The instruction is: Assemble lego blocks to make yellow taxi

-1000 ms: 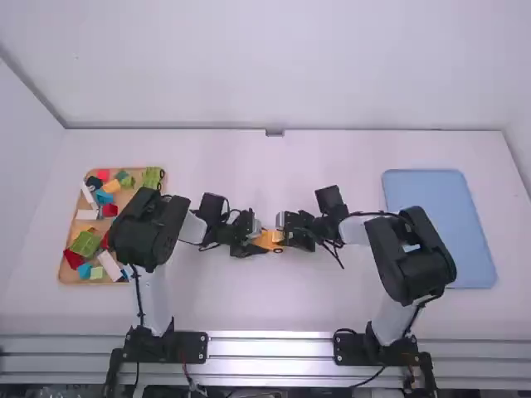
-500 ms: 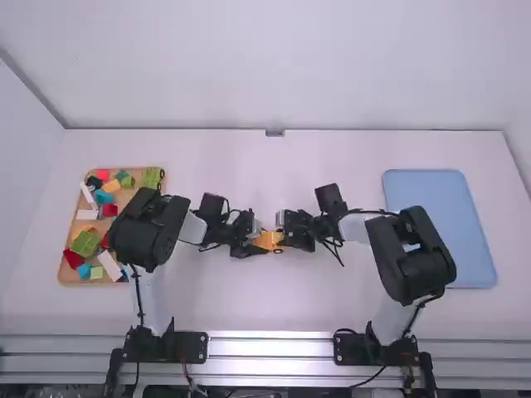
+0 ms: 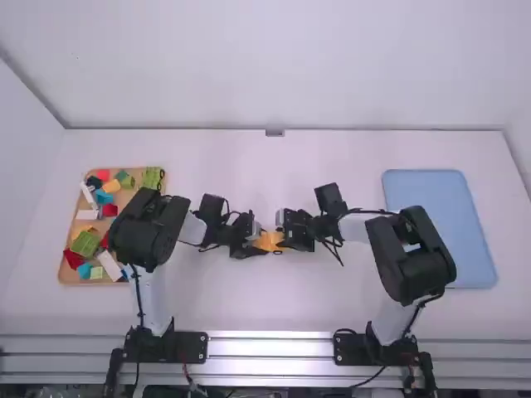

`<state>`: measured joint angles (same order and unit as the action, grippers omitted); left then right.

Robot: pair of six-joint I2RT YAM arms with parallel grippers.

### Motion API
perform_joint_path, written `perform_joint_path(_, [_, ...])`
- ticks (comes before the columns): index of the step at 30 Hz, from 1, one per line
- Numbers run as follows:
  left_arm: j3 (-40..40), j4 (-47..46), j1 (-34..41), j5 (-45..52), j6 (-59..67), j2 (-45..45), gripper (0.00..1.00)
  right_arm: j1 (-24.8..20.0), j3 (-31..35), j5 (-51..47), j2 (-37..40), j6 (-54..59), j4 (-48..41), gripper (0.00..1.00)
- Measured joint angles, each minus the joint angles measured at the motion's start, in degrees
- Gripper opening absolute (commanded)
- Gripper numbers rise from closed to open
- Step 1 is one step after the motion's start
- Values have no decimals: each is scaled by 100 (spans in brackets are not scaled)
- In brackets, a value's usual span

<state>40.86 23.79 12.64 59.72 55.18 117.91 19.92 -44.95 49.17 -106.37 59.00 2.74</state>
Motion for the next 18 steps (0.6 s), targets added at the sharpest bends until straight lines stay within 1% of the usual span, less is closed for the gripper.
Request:
perform_joint_path(3, [0, -9, 0, 2, 2, 0, 30, -2, 0, 125, -2, 98, 28, 57])
perform_joint_path(8, [0, -4, 0, 2, 0, 0, 30, -127, 2, 490, -2, 267, 15, 56])
perform_joint_path(10, [0, -9, 0, 2, 2, 0, 30, -258, 2, 654, -2, 293, 2, 50])
perform_joint_path(11, [0, -7, 0, 2, 2, 0, 30, -350, 0, 774, -2, 304, 11, 45])
perform_joint_path(13, [0, -2, 0, 2, 2, 0, 29, -496, 0, 979, -2, 369, -4, 26])
perform_joint_path(14, [0, 2, 0, 2, 2, 0, 29, -564, 0, 1075, -2, 404, -9, 11])
perform_joint_path(15, [0, 2, 0, 2, 2, 0, 29, -614, 0, 1145, -2, 444, 2, 7])
perform_joint_path(16, [0, 2, 0, 0, 2, 0, 29, -645, 0, 1191, -2, 444, 4, 0])
perform_joint_path(18, [0, 0, 0, 2, 2, 0, 28, -704, 0, 1193, -2, 417, 13, 0])
